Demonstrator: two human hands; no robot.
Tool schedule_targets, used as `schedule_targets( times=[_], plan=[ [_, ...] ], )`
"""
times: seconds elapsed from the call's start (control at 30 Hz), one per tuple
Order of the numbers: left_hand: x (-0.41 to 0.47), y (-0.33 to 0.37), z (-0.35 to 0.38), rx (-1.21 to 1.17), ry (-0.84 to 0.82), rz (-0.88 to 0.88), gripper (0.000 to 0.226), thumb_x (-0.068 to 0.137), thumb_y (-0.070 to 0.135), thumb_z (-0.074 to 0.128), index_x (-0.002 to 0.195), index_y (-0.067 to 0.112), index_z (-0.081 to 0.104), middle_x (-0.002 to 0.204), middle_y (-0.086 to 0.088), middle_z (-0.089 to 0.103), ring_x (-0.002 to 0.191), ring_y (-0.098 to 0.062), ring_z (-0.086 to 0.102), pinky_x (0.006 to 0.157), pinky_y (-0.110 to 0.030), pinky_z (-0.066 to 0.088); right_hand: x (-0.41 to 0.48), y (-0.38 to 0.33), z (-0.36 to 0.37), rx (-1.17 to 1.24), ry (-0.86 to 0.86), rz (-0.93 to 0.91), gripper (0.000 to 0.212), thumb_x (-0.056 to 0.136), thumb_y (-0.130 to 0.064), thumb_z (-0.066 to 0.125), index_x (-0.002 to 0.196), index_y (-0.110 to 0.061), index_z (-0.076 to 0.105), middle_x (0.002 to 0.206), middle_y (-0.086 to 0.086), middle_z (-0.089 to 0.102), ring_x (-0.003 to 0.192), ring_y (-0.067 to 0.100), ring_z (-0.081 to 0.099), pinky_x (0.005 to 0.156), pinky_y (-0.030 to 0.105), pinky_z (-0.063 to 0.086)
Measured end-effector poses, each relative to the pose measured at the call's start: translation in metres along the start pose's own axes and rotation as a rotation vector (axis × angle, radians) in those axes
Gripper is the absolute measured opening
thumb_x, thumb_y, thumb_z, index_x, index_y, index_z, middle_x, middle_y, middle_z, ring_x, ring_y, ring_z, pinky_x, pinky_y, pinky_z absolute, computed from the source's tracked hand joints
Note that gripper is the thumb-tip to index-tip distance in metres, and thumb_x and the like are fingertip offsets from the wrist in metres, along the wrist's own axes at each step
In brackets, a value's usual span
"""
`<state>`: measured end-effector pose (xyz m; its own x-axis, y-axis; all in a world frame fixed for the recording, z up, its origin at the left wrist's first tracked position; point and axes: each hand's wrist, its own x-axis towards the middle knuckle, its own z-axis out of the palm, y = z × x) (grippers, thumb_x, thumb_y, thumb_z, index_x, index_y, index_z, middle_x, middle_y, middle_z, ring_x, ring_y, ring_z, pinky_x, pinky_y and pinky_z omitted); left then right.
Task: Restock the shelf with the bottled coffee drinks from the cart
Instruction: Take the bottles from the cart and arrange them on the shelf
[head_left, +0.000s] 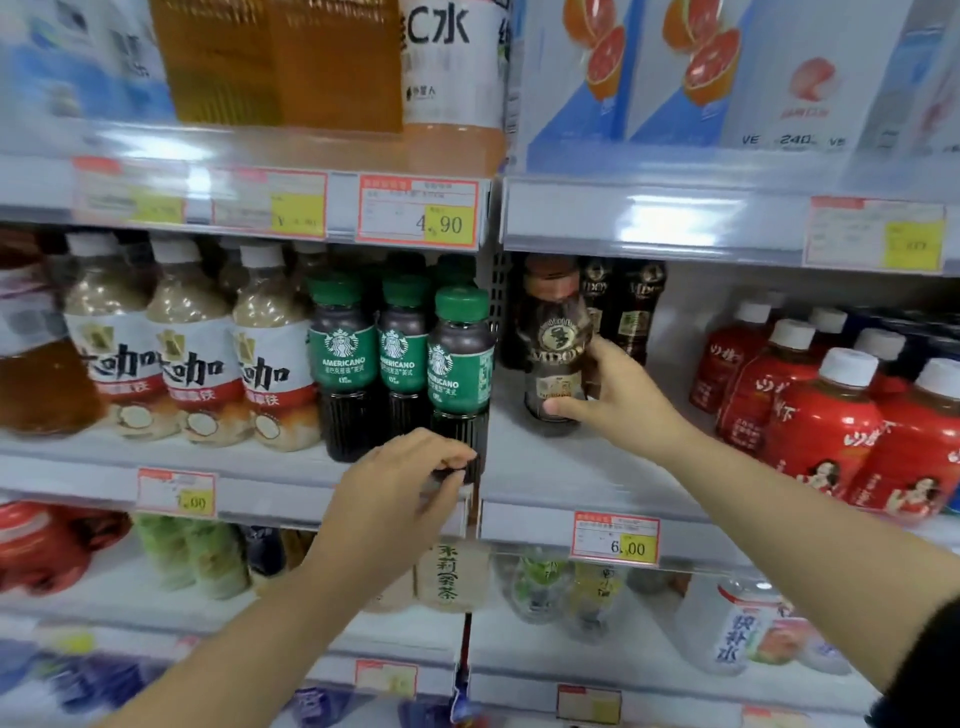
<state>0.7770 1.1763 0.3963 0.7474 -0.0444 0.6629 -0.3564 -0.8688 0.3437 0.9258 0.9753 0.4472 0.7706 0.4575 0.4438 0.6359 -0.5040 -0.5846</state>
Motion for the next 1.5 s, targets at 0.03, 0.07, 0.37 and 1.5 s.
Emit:
schedule_targets(
  times=[0.03, 0.07, 0.37, 1.5],
  plan=[
    [-0.003, -0.005, 0.0, 0.023, -0.014, 0.001, 0.025, 0.086, 0.033, 0.047, 0.102, 0.025, 0.065, 0.095, 0.016, 0.063, 0.084, -0.001, 0.059, 0.072, -0.028, 0.054, 0.011, 0.005, 0.006, 0.031, 0.002, 0.026, 0.063, 0.072, -0.021, 0.08, 0.125, -0.01, 0.048, 0.122, 0.006, 0.059, 0.112, 0.02, 0.057, 0.099, 0.036, 0.045],
    [-0.005, -0.01, 0.0, 0.035, -0.022, -0.005, 0.03, 0.085, 0.036, 0.043, 0.101, 0.025, 0.066, 0.095, 0.016, 0.063, 0.082, -0.002, 0.059, 0.071, -0.029, 0.055, 0.021, 0.008, 0.01, 0.075, -0.003, 0.057, 0.061, 0.073, -0.02, 0.079, 0.125, -0.01, 0.048, 0.122, 0.006, 0.06, 0.112, 0.021, 0.058, 0.099, 0.038, 0.045],
    [-0.006, -0.034, 0.008, 0.041, -0.01, 0.021, 0.027, 0.085, 0.033, 0.047, 0.101, 0.025, 0.067, 0.098, 0.016, 0.059, 0.085, 0.014, 0.041, 0.077, -0.022, 0.046, 0.081, 0.029, 0.042, 0.295, 0.092, 0.261, 0.062, 0.078, -0.011, 0.074, 0.131, -0.007, 0.042, 0.122, 0.008, 0.059, 0.105, 0.021, 0.058, 0.094, 0.034, 0.047],
    [-0.008, -0.045, 0.018, -0.085, 0.044, 0.082, 0.018, 0.088, 0.032, 0.049, 0.102, 0.03, 0.059, 0.1, 0.02, 0.053, 0.083, -0.001, 0.058, 0.074, -0.036, 0.055, 0.096, 0.111, 0.012, 0.015, 0.443, 0.52, 0.048, 0.082, -0.011, 0.063, 0.126, -0.002, 0.048, 0.12, 0.018, 0.062, 0.112, 0.035, 0.057, 0.087, 0.035, 0.046]
  ],
)
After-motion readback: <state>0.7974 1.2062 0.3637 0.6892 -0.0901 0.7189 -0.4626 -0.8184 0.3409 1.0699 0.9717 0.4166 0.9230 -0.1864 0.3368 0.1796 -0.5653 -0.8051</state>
